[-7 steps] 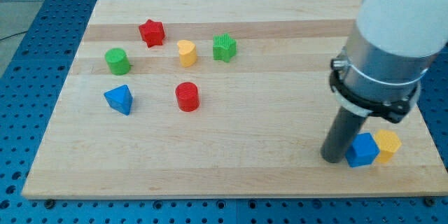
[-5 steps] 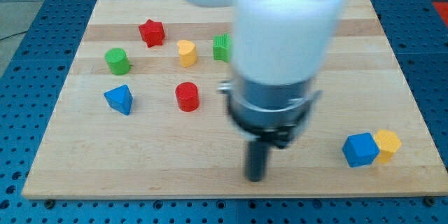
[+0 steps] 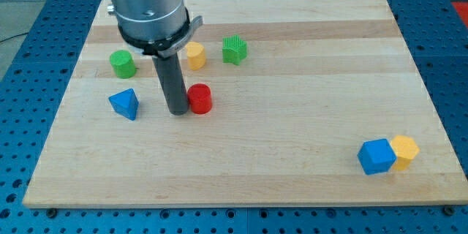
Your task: Move the red circle diagonal bottom right to the green star
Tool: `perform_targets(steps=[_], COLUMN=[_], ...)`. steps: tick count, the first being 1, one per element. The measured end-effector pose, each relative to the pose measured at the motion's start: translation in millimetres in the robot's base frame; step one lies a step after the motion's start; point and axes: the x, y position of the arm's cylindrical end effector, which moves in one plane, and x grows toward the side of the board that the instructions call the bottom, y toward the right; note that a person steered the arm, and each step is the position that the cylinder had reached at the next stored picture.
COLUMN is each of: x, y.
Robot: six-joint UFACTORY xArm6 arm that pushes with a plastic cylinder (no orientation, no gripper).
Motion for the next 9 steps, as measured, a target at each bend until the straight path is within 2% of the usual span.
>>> perform_targets(steps=[1, 3, 4, 5, 6, 7, 9], x=[-3, -47, -29, 18, 52, 57, 32], y=[7, 11, 19, 38, 103, 146, 77])
